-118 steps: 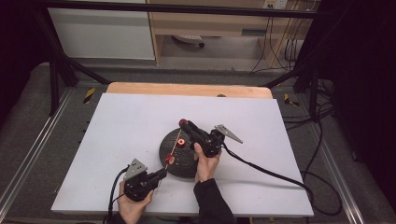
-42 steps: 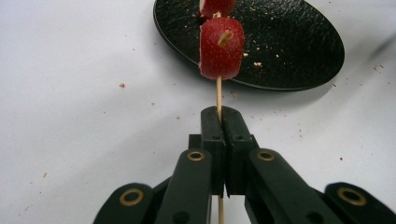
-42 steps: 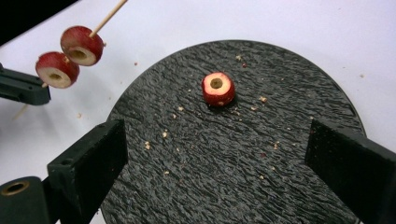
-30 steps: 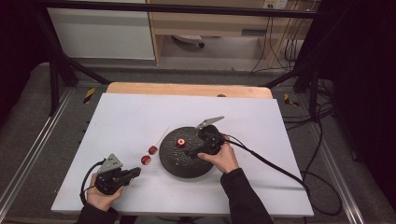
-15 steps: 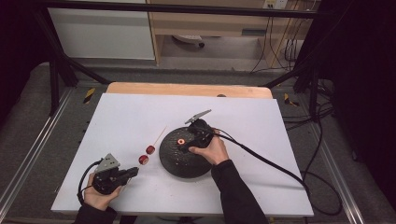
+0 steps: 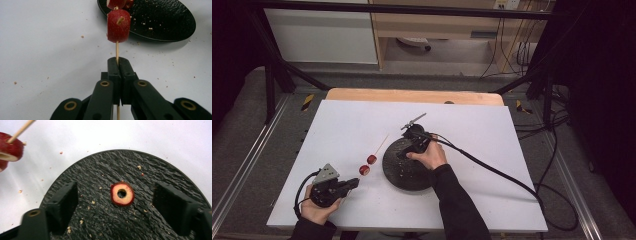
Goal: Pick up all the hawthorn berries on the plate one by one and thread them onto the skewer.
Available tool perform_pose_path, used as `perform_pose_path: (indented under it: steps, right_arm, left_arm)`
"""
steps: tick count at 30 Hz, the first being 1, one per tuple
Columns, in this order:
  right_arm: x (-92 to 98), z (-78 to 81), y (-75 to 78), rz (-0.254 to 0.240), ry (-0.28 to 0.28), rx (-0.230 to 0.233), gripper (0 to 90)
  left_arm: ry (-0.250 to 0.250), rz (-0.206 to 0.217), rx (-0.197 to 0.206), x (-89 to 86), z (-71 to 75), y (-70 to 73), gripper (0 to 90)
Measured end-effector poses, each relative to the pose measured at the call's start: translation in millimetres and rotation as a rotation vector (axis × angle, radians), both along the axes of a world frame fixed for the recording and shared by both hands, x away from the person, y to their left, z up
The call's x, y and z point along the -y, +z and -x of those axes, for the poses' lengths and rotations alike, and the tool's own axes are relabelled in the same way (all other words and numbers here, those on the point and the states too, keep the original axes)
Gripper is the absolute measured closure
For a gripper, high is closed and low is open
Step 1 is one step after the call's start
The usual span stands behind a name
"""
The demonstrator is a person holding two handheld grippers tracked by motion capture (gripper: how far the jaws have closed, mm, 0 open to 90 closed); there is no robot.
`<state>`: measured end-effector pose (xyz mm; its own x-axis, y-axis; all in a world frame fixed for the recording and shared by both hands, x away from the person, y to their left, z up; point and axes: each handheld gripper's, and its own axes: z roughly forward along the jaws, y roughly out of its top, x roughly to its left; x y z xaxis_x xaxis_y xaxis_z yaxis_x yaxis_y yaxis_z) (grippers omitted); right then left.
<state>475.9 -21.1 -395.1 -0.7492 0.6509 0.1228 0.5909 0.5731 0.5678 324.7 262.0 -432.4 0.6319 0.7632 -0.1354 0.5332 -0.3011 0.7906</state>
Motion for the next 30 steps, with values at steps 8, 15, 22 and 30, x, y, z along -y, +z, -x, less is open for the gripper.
perform_pose_path:
  steps: [8, 15, 22, 30]
  right_arm:
    - [-5.5, -11.7, -8.4, 0.034, -0.007, -0.045, 40.0]
    - [-4.3, -19.3, -13.5, 0.052, -0.016, -0.098, 49.1]
    - [-2.7, -23.3, -15.1, 0.052, -0.019, -0.142, 55.1]
    - [-2.4, -26.1, -15.0, 0.043, -0.045, -0.174, 58.7]
  left_arm:
    - [-0.004, 0.000, -0.002, 0.4, -0.3, -0.2, 88.5]
    - [-0.008, -0.003, -0.003, 1.0, -0.4, -0.3, 88.6]
    - [-0.009, -0.003, -0.003, 1.5, -0.4, -0.5, 88.5]
    - [-0.011, -0.002, -0.004, 1.9, -0.6, -0.6, 88.5]
